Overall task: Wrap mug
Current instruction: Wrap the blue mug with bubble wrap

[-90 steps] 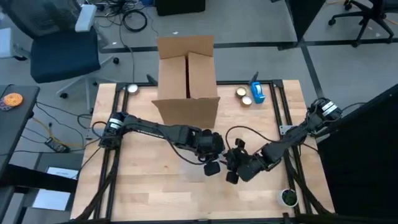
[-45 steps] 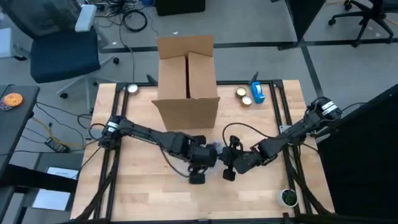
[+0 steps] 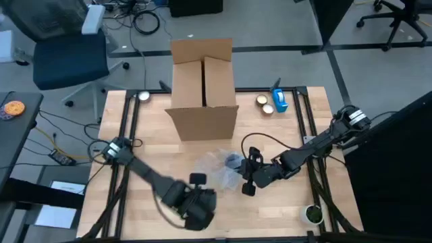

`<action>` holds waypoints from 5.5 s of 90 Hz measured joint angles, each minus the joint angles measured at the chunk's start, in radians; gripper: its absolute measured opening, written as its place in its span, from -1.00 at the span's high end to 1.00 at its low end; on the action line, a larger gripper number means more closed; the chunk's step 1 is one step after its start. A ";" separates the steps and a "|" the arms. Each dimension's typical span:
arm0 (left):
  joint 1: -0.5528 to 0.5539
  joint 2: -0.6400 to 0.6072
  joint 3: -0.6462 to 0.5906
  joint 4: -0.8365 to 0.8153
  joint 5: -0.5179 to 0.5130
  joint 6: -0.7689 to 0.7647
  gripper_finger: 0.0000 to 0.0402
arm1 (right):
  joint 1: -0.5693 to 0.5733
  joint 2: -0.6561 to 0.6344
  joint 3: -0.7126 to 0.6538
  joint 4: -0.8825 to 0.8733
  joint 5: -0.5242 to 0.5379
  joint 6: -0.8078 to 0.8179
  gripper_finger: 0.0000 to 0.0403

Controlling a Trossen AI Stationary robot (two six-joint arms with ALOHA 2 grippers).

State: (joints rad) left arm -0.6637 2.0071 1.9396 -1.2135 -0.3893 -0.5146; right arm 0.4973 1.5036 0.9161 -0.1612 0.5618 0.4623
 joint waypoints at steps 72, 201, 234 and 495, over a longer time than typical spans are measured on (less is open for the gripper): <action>0.070 0.000 -0.573 0.434 0.088 -0.277 0.32 | -0.002 0.000 0.000 0.003 -0.010 -0.021 1.00; 0.183 -0.070 -0.137 -0.262 -0.724 -0.288 1.00 | 0.003 0.000 0.000 -0.012 -0.113 -0.039 1.00; 0.297 -0.069 -0.187 0.294 -0.659 0.146 1.00 | -0.006 0.000 0.000 -0.014 -0.122 -0.100 1.00; 0.584 -0.067 -0.249 0.642 -0.093 0.577 1.00 | -0.197 0.026 0.001 -0.148 -0.036 -0.414 0.99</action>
State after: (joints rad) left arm -0.0794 1.9403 1.6904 -0.5719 -0.4825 0.0621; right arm 0.3006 1.5293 0.9176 -0.3090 0.5253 0.0483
